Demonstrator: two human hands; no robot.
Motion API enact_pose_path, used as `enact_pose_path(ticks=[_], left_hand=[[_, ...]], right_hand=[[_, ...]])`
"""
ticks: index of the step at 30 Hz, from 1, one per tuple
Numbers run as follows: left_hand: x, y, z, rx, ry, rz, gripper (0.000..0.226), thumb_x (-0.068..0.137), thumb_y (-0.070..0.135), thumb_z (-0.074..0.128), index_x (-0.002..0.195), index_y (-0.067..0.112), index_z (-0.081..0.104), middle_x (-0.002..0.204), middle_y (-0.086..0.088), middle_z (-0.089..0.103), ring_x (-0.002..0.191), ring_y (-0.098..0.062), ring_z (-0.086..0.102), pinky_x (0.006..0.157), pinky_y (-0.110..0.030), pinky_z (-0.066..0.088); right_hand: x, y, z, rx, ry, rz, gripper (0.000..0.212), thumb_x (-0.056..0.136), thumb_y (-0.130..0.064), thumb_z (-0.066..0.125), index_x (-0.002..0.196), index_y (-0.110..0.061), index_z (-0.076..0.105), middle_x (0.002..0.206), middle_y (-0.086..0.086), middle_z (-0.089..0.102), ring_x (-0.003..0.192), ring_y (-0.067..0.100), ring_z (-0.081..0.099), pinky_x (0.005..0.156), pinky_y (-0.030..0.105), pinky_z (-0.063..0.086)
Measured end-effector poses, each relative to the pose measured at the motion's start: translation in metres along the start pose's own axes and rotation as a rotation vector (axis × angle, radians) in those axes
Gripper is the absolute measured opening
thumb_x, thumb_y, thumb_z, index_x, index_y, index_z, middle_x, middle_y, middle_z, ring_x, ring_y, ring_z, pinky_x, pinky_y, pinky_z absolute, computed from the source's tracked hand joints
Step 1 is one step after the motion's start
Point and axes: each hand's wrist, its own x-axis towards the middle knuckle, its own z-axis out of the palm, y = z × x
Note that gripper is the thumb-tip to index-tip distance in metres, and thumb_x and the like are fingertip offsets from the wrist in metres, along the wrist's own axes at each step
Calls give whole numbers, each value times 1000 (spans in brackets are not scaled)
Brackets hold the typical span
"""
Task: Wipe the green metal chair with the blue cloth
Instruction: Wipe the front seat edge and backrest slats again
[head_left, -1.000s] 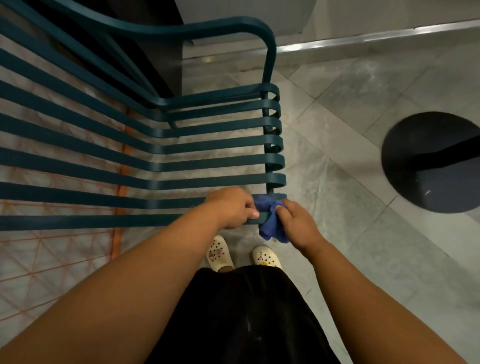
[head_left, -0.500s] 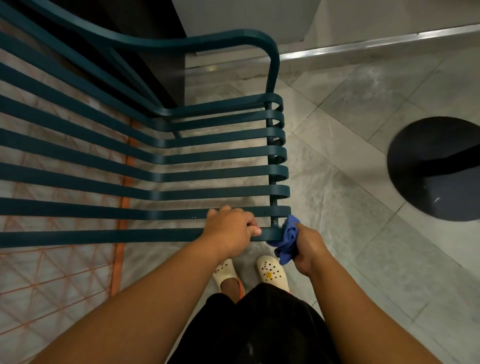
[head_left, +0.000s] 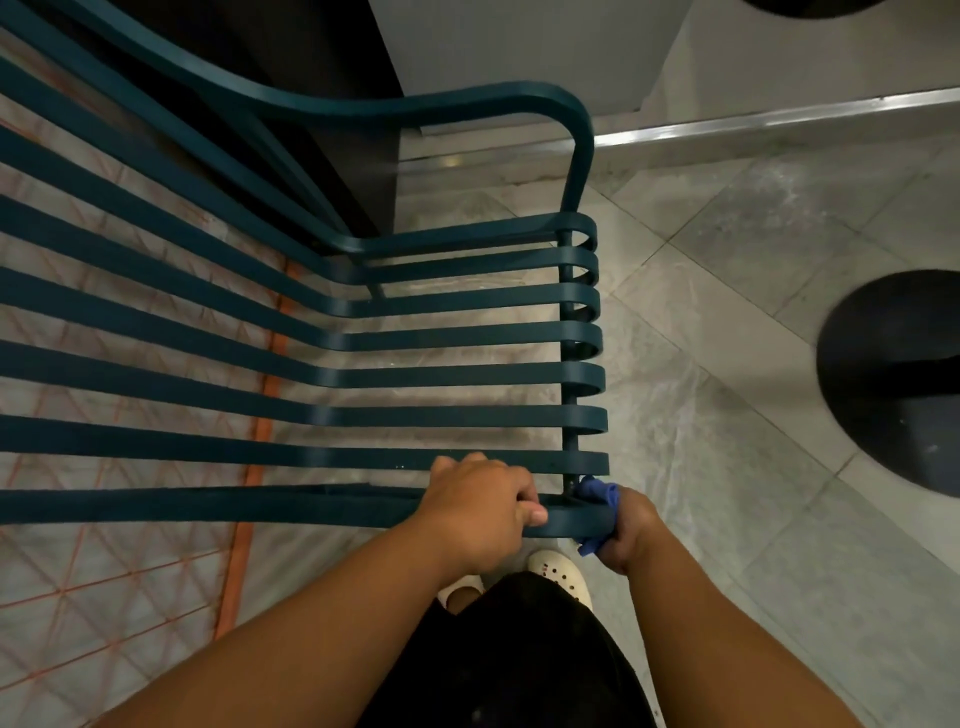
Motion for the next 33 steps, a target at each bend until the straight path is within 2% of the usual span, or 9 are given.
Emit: enact_pose_path(ticks=[5, 9, 12, 15, 20, 25, 28, 30, 33], left_hand=[[-3, 4, 0, -15, -9, -1, 17, 96, 40, 47, 104, 32, 59, 107, 9, 60, 106, -14, 44, 99, -39, 29], [-5, 8, 1, -10, 6, -21, 17, 95, 41, 47, 103, 33, 60, 106, 8, 62, 102, -15, 45, 96, -37, 30], [-7, 8, -4, -30, 30, -27, 21, 93, 44, 48, 101, 32, 63, 105, 10, 63, 106, -15, 45, 103, -39, 23], [-15, 1, -13, 3, 64, -36, 19, 92, 46, 50, 98, 33, 62, 108, 10, 59, 113, -16, 42, 110, -46, 14], [-45, -35, -26, -25, 310, -173, 25, 97, 34, 44, 117, 36, 59, 127, 10, 49, 121, -16, 40, 108, -38, 25], [-91, -104, -33, -261, 699, -311, 26, 93, 17, 52, 116, 26, 62, 118, 4, 58, 109, -15, 46, 93, -28, 38], [-111, -134, -38, -302, 835, -377, 24, 90, 10, 57, 111, 17, 66, 112, -1, 63, 105, -19, 50, 87, -26, 37], [-120, -147, -43, -305, 876, -399, 24, 88, 8, 60, 110, 16, 67, 109, -3, 65, 104, -21, 51, 85, -27, 38], [-133, -164, -51, -295, 970, -410, 24, 86, 6, 62, 108, 15, 68, 107, -3, 66, 102, -23, 53, 84, -28, 41]], right_hand=[[-39, 11, 7, -25, 46, -175, 19, 97, -15, 40, 86, -12, 55, 84, 17, 56, 58, 30, 54, 47, 34, 47], [-73, 33, 19, -429, 227, -528, 29, 103, -30, 34, 121, -17, 51, 119, 13, 56, 114, 31, 54, 98, 41, 43], [-88, 46, 25, -798, 183, -781, 47, 103, -34, 30, 145, -13, 35, 155, 3, 26, 147, 22, 16, 118, 30, 13], [-99, 50, 31, -1171, 171, -957, 61, 95, -47, 28, 146, -14, 36, 155, 2, 28, 148, 22, 12, 119, 31, 8], [-108, 50, 56, -1674, 185, -1321, 64, 66, -17, 78, 127, -15, 60, 128, 12, 62, 116, 33, 61, 95, 49, 48], [-110, 54, 111, -1933, -30, -1462, 73, 54, -25, 82, 125, -18, 64, 132, 6, 61, 117, 30, 61, 89, 45, 52], [-110, 60, 163, -1994, -162, -1499, 57, 76, -16, 55, 133, -16, 57, 141, 7, 52, 127, 30, 51, 95, 44, 51], [-105, 63, 189, -2038, -244, -1527, 67, 80, -8, 58, 145, -13, 40, 154, 9, 30, 140, 32, 31, 107, 47, 39], [-101, 60, 199, -2054, -287, -1543, 84, 59, -12, 83, 137, -15, 52, 147, 9, 42, 129, 30, 50, 95, 41, 51]])
